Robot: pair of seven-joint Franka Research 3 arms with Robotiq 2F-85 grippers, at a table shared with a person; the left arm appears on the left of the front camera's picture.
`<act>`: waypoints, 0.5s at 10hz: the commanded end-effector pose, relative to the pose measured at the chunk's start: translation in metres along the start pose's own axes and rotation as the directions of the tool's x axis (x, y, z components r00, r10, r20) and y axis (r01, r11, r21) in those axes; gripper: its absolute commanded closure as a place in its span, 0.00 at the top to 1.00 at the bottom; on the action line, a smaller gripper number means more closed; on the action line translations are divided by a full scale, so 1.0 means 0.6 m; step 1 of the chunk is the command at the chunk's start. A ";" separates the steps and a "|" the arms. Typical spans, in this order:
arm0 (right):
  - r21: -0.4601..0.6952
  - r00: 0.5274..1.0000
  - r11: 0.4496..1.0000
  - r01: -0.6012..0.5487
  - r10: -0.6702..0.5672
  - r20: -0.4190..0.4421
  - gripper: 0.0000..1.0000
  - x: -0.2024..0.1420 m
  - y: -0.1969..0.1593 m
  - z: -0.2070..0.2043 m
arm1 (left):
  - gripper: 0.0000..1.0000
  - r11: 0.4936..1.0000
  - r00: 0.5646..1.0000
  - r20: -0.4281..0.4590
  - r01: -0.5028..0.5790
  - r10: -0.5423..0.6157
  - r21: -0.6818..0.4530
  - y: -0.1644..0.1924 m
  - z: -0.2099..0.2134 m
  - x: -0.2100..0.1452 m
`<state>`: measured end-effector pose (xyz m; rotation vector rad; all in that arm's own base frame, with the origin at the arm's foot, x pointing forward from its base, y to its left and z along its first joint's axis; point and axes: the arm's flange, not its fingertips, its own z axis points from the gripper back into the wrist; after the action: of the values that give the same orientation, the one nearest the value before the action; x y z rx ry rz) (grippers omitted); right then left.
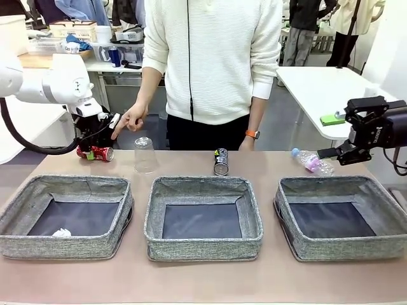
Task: Sort the waste into the appropriate baskets.
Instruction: Pick up the waste item pointed out by the person.
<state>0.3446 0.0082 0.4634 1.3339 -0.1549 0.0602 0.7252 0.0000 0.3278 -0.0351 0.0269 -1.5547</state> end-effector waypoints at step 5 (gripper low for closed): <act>0.001 1.000 1.000 0.020 -0.020 -0.004 1.00 -0.001 0.008 0.002 | 0.00 0.999 0.999 0.011 0.033 -0.033 0.002 0.003 0.005 -0.012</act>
<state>0.3446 0.0082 0.4634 1.3339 -0.1549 0.0602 0.7263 0.0026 0.3305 -0.0317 0.0214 -1.5554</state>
